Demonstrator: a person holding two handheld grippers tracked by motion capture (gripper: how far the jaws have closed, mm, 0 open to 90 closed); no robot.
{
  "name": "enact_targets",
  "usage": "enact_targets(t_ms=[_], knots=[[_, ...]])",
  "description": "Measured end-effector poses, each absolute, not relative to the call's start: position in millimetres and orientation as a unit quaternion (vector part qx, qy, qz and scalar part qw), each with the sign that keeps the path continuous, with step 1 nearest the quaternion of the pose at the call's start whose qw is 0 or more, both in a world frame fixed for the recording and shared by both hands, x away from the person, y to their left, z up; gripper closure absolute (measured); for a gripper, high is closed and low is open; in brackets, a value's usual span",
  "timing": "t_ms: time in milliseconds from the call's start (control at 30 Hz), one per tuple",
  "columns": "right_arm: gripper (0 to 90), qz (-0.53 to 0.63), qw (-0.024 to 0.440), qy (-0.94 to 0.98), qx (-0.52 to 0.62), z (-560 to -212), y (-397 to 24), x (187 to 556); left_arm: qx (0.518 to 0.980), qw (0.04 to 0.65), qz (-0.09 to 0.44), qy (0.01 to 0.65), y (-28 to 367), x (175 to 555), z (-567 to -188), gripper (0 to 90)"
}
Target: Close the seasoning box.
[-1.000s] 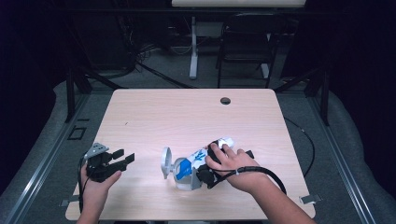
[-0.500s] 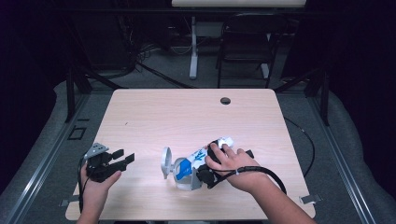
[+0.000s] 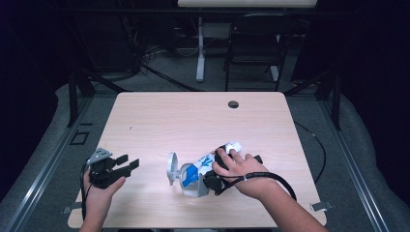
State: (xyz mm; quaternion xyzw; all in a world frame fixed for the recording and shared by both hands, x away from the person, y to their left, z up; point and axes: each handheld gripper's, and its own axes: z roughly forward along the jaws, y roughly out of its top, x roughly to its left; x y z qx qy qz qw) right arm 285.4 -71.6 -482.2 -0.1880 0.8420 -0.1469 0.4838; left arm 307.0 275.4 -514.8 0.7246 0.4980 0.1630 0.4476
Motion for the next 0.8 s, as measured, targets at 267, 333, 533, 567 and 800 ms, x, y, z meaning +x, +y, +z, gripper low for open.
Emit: enact_targets(t_ms=[267,333,533,567,800], knots=[[48.0,-0.147,0.483,0.842,-0.188,-481.6,-71.1,285.3,0.725,0.447,0.162,0.498,276.1,306.9,-514.7,45.3],[47.9,-0.147,0.482,0.843,-0.187,-481.7,-71.1,285.3,0.725,0.447,0.162,0.499,276.1,306.8,-514.7,45.3],[48.1,-0.150,0.481,0.843,-0.188,-481.1,-71.3,284.5,0.724,0.447,0.162,0.501,276.8,306.6,-514.5,45.3],[48.1,-0.150,0.481,0.843,-0.188,-481.1,-71.4,284.5,0.722,0.447,0.163,0.502,276.7,306.6,-514.7,45.3],[48.2,-0.150,0.482,0.842,-0.191,-480.9,-71.4,284.4,0.724,0.447,0.161,0.500,276.6,306.9,-515.4,45.3]])
